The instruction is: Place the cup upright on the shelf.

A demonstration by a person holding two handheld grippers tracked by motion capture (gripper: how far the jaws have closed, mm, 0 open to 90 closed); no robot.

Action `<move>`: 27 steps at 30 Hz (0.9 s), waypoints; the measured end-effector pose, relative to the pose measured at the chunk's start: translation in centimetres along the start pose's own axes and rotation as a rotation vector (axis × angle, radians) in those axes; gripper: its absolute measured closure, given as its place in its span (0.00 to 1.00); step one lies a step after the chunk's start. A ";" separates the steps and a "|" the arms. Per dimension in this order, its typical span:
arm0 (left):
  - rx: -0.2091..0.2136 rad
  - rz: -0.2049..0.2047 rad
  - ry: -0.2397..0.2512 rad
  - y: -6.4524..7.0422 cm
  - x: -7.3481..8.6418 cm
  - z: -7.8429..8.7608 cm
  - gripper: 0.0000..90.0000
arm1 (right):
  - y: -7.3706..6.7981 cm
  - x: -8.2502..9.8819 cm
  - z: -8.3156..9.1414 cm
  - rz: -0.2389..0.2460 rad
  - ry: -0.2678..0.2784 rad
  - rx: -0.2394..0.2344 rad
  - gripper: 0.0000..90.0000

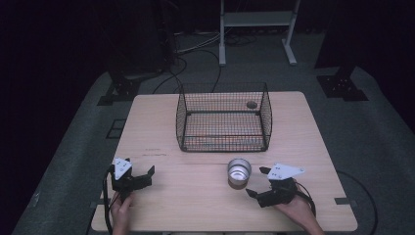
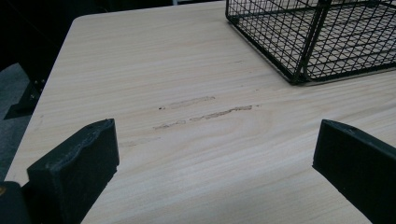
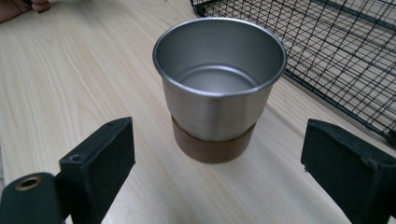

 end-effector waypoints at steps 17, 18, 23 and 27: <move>0.000 -0.003 -0.003 0.0 0.0 0.0 0.00 | 0.5 -1.0 -2.3 0.019 -0.069 -0.023 0.10; 0.000 -0.001 0.000 0.0 0.0 0.0 0.00 | 0.5 -1.1 -2.3 0.020 -0.072 -0.020 0.10; 0.000 -0.002 0.000 0.0 0.0 0.0 0.00 | 0.7 -1.5 -2.6 0.031 -0.073 -0.020 0.10; 0.000 -0.001 -0.001 0.0 0.0 0.0 0.00 | 0.8 -1.6 -3.1 0.025 -0.083 -0.023 0.10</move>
Point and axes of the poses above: each handheld gripper's, and its own axes: z roughly backward along the jaws, x roughly out of its underside, y roughly to its right, the point moved 9 cm from there along -z, roughly forward along the jaws, and after that the axes turned 10 degrees about z, right-handed, at the moved point
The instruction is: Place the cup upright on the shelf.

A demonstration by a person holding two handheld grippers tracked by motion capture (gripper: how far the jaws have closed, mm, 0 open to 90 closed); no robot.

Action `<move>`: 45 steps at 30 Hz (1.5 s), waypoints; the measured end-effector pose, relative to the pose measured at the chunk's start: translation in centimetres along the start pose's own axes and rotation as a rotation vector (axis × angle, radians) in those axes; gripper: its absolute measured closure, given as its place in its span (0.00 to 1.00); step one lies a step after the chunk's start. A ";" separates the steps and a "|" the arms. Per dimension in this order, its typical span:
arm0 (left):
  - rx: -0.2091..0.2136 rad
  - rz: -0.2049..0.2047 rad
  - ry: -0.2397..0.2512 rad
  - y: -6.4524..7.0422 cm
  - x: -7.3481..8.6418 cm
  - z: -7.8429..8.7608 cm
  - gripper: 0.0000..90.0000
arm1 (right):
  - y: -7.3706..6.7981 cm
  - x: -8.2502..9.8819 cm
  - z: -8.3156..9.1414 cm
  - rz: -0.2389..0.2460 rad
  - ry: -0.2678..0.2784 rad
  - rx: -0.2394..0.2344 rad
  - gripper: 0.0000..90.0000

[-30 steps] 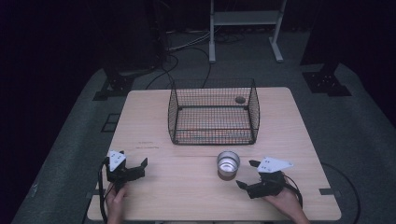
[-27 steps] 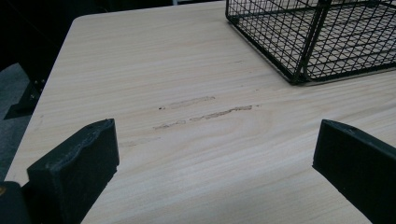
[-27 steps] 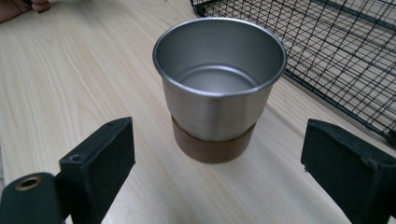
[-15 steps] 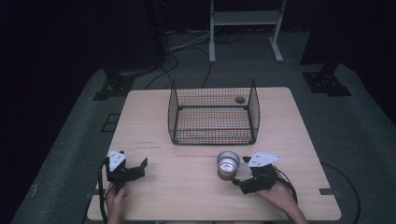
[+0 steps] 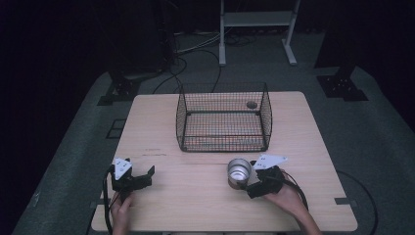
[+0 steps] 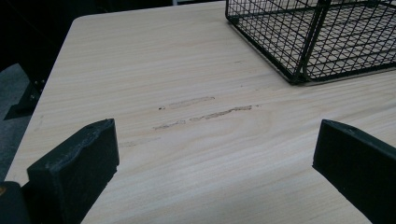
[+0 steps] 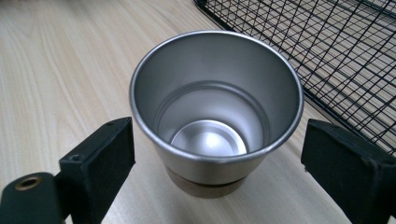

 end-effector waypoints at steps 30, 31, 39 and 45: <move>0.000 0.001 0.000 0.0 0.0 0.0 0.00 | 0.0 -0.8 -2.1 0.030 -0.045 -0.008 0.15; 0.000 0.001 0.000 0.0 0.0 0.0 0.00 | 0.0 -0.8 -2.1 0.030 -0.045 -0.008 0.15; 0.000 0.001 0.000 0.0 0.0 0.0 0.00 | 0.0 -0.8 -2.0 0.028 -0.041 -0.012 0.19; 0.000 0.003 0.000 0.0 0.0 0.0 0.00 | 0.1 -0.9 -1.9 0.029 -0.036 0.000 0.20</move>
Point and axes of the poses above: each handheld gripper's, and its own axes: z roughly backward along the jaws, x roughly out of its underside, y roughly to its right, the point moved 9 cm from there along -z, roughly forward along the jaws, and after that the axes turned 10 degrees about z, right-handed, at the moved point
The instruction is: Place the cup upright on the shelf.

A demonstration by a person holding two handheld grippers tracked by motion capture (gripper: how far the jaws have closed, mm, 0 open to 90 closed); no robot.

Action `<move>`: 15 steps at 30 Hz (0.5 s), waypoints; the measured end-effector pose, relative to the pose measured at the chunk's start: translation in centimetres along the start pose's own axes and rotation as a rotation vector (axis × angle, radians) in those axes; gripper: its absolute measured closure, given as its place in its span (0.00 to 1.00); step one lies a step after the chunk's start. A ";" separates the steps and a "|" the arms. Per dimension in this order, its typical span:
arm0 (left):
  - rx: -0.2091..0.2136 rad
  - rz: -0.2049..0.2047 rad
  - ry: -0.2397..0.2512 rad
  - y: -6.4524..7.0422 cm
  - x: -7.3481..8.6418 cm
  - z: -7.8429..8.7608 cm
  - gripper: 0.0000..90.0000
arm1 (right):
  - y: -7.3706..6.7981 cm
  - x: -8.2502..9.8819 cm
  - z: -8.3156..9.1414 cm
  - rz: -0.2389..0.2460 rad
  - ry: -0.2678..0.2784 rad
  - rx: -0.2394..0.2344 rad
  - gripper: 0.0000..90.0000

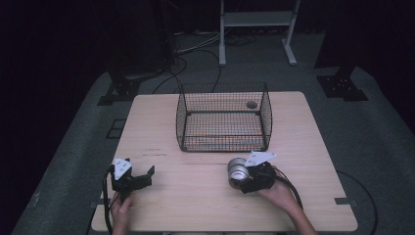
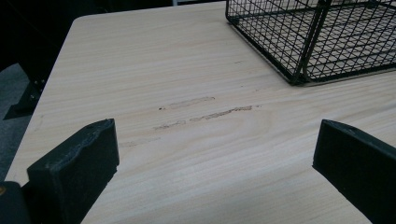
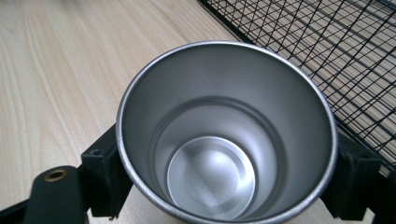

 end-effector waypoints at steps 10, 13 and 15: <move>0.000 -0.001 -0.001 0.0 0.0 0.0 0.00 | 0.0 -0.5 0.8 -0.014 0.020 -0.002 0.20; 0.000 -0.001 0.000 0.0 0.0 0.0 0.00 | 0.1 -0.8 1.1 -0.014 0.034 -0.007 0.20; 0.000 -0.001 0.000 0.0 0.0 0.0 0.00 | 0.1 -1.1 1.5 -0.014 0.036 -0.009 0.20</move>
Point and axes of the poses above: each handheld gripper's, and its own axes: z roughly backward along the jaws, x roughly out of its underside, y roughly to its right, the point moved 9 cm from there along -z, roughly forward along the jaws, and after that the axes turned 10 degrees about z, right-handed, at the moved point
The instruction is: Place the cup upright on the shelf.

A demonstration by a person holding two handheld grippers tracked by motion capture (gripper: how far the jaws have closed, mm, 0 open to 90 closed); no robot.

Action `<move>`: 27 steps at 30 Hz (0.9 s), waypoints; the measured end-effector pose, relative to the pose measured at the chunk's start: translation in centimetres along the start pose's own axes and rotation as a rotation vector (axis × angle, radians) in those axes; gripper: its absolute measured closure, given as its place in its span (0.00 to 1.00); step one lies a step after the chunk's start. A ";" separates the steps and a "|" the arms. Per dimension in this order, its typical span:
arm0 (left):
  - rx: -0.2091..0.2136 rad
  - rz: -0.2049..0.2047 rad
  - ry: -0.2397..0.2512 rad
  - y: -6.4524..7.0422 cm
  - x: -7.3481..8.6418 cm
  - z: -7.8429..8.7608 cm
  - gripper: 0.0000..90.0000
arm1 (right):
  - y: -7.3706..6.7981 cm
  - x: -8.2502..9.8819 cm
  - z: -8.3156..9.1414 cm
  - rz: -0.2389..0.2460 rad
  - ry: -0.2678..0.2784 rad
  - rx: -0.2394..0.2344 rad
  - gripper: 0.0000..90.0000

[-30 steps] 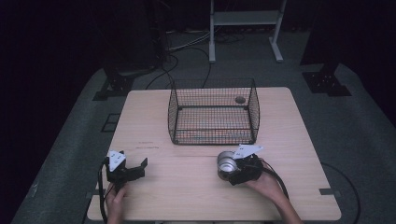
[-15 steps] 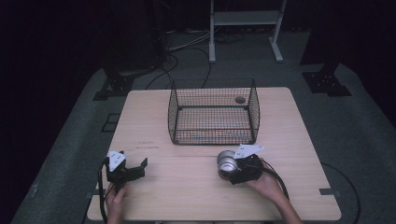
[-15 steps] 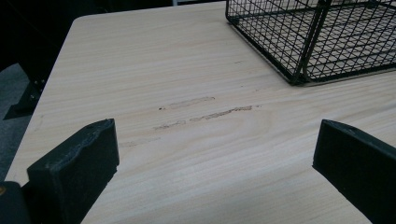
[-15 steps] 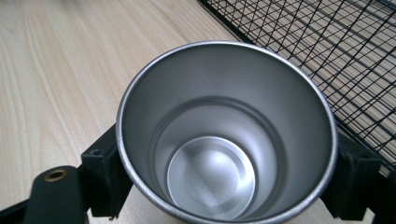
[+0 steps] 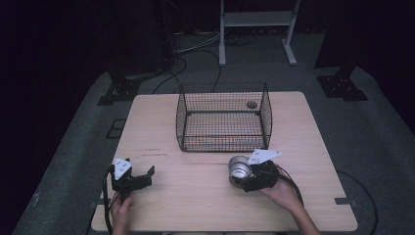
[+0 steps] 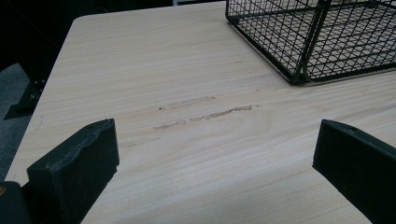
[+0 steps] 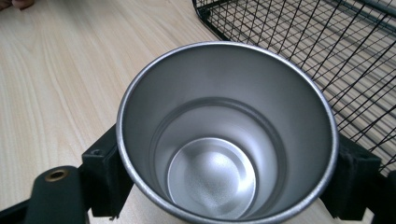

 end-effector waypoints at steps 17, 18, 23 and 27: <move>0.000 -0.001 0.000 0.0 0.0 0.0 0.00 | 0.8 -2.3 1.2 0.014 0.027 -0.014 0.20; 0.000 0.000 0.000 0.0 0.0 0.0 0.00 | 0.8 -2.4 1.2 0.015 0.028 -0.013 0.20; 0.000 -0.001 -0.001 0.0 0.0 0.0 0.00 | 1.1 -3.4 1.5 0.015 0.042 -0.023 0.20; 0.000 -0.002 -0.001 0.0 0.0 0.0 0.00 | 1.4 -4.3 1.7 0.024 0.052 -0.026 0.20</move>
Point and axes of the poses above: each handheld gripper's, and its own axes: z roughly backward along the jaws, x roughly out of its underside, y roughly to its right, the point moved 9 cm from there along -z, roughly forward along the jaws, and after that the axes turned 10 degrees about z, right-handed, at the moved point
